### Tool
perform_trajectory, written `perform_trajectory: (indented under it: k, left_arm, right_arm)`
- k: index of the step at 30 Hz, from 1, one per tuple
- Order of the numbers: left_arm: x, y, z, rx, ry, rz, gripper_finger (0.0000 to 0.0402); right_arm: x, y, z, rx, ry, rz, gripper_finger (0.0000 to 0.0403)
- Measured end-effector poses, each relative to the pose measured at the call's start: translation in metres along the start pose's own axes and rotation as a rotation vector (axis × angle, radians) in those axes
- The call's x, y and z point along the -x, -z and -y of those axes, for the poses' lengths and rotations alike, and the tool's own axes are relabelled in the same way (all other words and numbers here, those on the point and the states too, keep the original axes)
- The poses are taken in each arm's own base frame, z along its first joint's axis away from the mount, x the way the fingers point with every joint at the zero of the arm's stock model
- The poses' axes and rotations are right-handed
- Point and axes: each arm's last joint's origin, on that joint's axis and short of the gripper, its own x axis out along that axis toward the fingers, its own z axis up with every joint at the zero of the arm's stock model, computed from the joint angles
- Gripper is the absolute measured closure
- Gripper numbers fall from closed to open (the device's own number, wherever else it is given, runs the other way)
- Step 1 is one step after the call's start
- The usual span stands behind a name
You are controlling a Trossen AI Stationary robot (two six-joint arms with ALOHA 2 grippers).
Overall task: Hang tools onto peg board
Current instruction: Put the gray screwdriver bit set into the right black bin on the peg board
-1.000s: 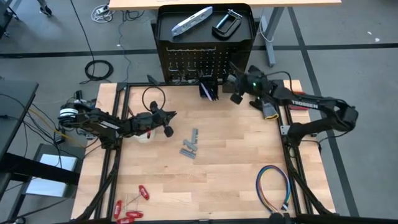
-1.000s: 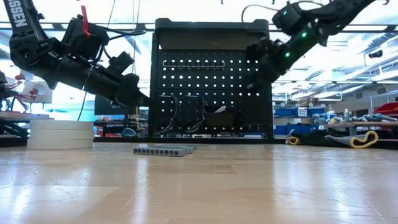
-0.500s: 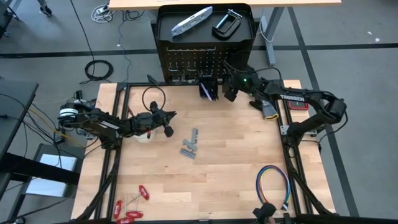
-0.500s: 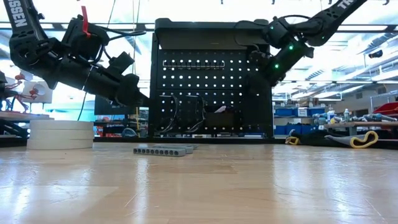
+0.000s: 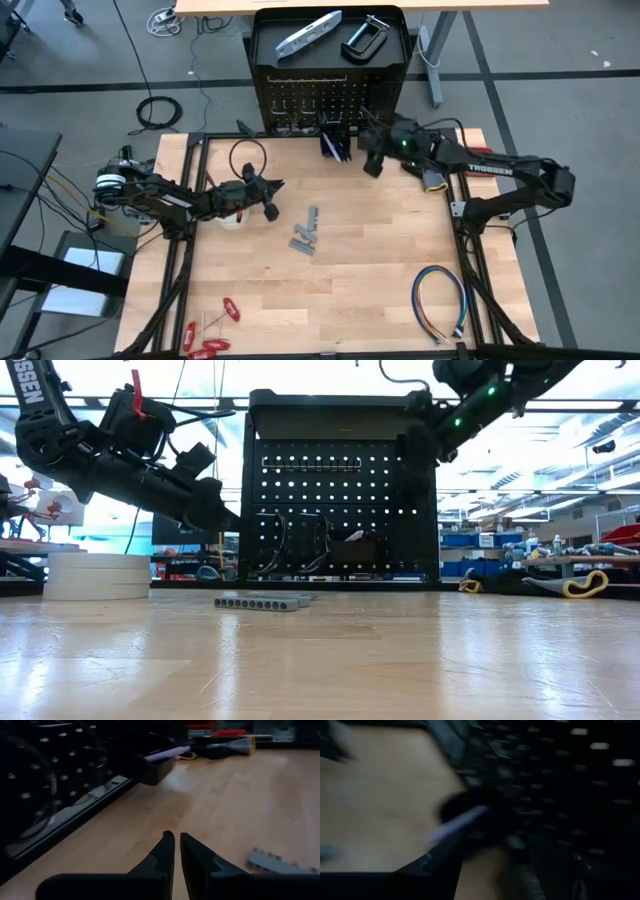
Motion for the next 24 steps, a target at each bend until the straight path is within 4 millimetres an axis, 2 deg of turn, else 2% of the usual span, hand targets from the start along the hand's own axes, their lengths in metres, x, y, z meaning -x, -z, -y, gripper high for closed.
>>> perform_trajectory:
  k: [2,5,9,13,18,21,24]
  left_arm:
    - [0.0,0.0,0.001,-0.018,0.05,0.002,0.0367]
    - [0.0,-0.001,0.004,-0.036,0.127,0.009,0.0367]
    - [0.0,-0.003,0.005,-0.017,0.163,0.034,0.0367]
    - [0.002,-0.004,0.01,0.048,0.21,0.036,0.0367]
    - [0.008,-0.004,0.023,0.089,0.293,0.034,0.0367]
    - [0.012,-0.004,0.033,0.111,0.342,0.028,0.0367]
    - [0.017,-0.003,0.041,0.14,0.366,0.019,0.0366]
  right_arm:
    - [0.003,0.0,-0.02,-0.053,-0.123,0.031,0.0174]
    - [0.002,0.008,-0.062,-0.065,-0.271,0.024,0.0174]
    - [-0.009,0.035,-0.119,-0.071,-0.33,-0.009,0.0174]
    - [-0.023,0.056,-0.166,-0.101,-0.343,0.008,0.0168]
    - [-0.049,0.076,-0.206,-0.165,-0.215,0.001,0.0158]
    - [-0.067,0.07,-0.222,-0.214,-0.161,0.002,0.016]
    - [-0.081,0.056,-0.239,-0.246,-0.135,0.01,0.0164]
